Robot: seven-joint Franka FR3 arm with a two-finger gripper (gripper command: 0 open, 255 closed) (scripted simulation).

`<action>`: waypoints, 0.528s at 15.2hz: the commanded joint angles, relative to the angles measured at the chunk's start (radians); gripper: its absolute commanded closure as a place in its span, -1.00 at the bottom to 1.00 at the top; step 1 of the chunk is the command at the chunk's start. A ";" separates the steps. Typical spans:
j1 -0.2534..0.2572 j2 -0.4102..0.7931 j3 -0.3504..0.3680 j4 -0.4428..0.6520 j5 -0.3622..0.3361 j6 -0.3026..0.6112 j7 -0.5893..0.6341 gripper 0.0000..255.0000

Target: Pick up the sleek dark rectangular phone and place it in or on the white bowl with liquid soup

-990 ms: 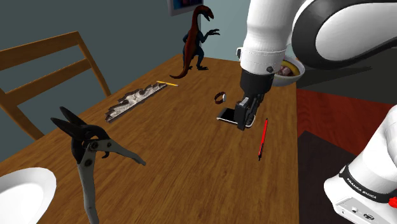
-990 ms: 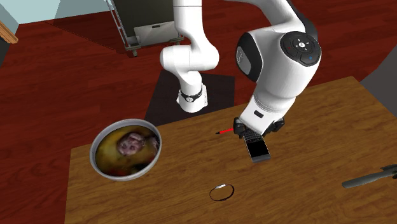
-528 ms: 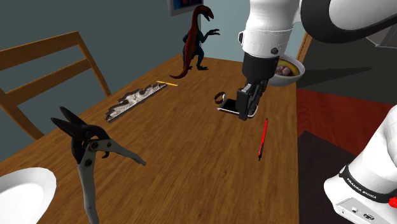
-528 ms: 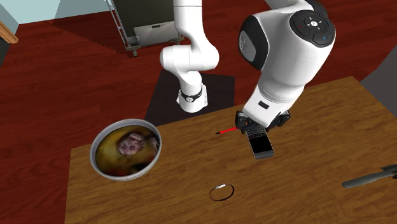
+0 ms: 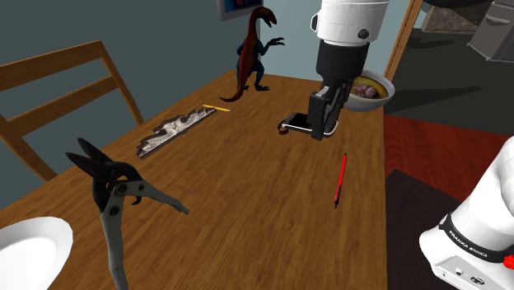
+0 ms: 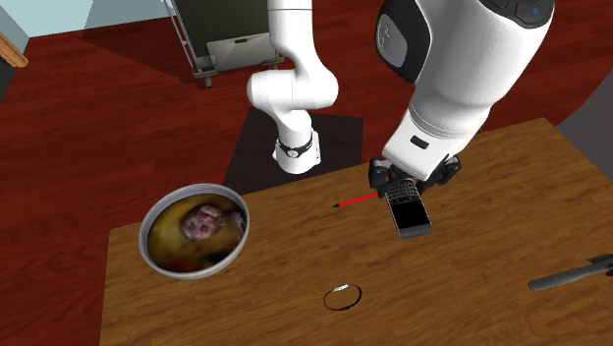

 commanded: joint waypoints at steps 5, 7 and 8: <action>-0.005 0.006 -0.011 0.087 -0.009 -0.081 0.004 1.00; -0.007 0.011 -0.013 0.118 -0.012 -0.107 0.006 1.00; -0.007 0.014 -0.014 0.130 -0.013 -0.117 0.006 1.00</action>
